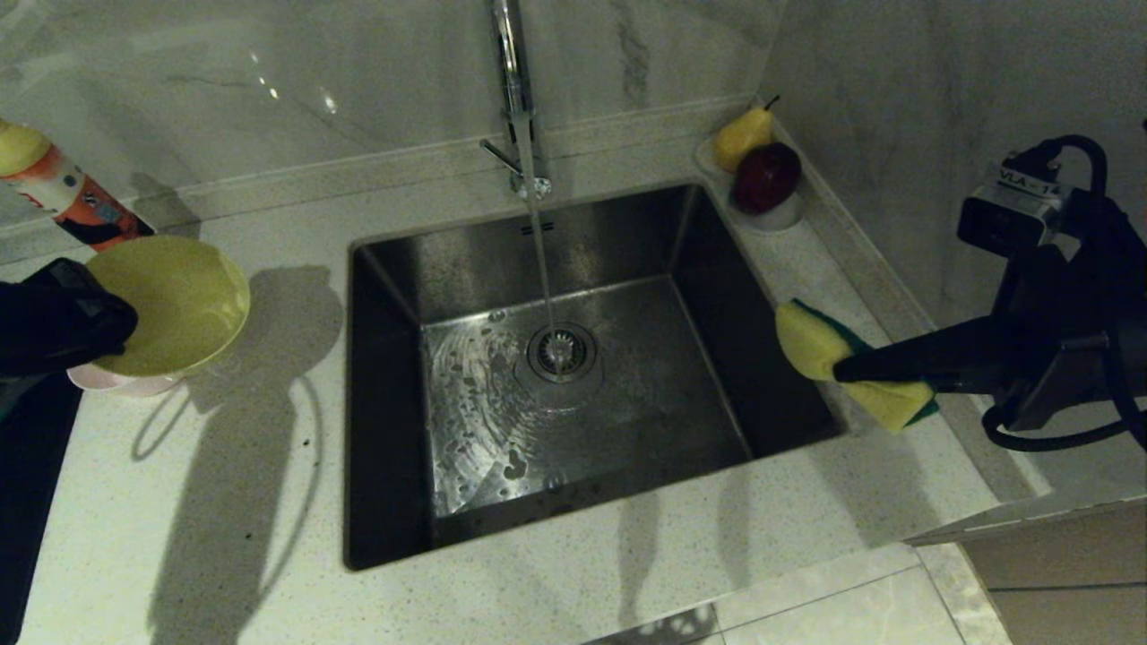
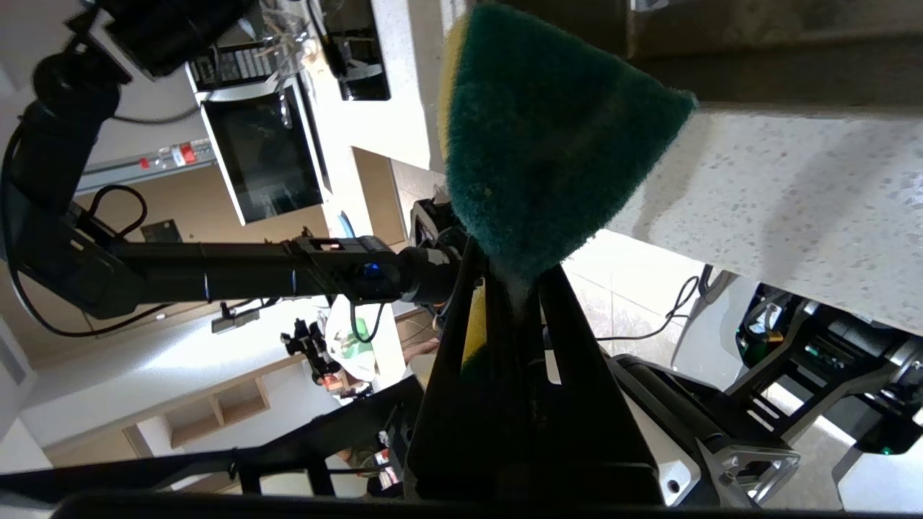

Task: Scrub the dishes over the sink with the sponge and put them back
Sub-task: Place the bowl on the table

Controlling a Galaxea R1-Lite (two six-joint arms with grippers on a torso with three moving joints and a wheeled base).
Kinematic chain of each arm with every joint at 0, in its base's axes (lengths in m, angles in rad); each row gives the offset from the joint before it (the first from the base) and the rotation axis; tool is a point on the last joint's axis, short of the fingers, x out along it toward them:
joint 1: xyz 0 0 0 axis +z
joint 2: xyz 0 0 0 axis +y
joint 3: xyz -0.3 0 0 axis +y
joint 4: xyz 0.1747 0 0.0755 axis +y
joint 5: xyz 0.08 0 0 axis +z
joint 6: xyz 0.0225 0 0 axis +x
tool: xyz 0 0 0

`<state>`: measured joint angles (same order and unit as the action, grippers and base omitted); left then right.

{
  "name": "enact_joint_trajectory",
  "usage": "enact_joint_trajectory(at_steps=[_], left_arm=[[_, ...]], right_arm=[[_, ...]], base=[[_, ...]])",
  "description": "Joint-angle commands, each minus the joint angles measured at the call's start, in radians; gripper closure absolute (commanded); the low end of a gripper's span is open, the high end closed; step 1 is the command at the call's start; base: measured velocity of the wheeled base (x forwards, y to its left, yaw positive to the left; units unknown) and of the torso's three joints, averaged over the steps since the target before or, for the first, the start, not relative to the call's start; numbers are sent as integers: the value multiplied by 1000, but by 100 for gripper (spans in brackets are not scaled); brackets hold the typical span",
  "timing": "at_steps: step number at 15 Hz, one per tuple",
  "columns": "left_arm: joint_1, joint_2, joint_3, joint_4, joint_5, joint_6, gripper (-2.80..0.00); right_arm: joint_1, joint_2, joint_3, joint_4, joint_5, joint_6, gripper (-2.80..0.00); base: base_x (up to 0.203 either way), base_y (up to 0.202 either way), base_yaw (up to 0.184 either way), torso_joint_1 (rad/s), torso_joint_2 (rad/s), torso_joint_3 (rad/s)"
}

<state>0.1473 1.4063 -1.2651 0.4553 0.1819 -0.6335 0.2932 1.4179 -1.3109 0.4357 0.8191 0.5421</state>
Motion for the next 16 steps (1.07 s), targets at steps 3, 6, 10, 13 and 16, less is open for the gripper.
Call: enact_joint_trajectory(at_steps=[3, 6, 10, 13, 16], left_arm=[[117, 58, 104, 9, -57, -72, 0], [128, 84, 159, 7, -63, -102, 0], [165, 128, 193, -6, -62, -116, 0], [177, 142, 221, -51, -55, -118, 0], [189, 152, 242, -73, -55, -118, 0]], right_arm=[[-12, 19, 0, 3, 5, 2, 0], [-12, 27, -8, 3, 5, 4, 0], [-12, 32, -7, 1, 5, 4, 0], [-12, 33, -2, 1, 5, 4, 0], [-12, 30, -2, 1, 5, 6, 0]], base=[[0, 0, 0, 0, 0, 0], [0, 0, 0, 0, 0, 0], [0, 0, 0, 0, 0, 0], [0, 0, 0, 0, 0, 0], [0, 0, 0, 0, 0, 0]])
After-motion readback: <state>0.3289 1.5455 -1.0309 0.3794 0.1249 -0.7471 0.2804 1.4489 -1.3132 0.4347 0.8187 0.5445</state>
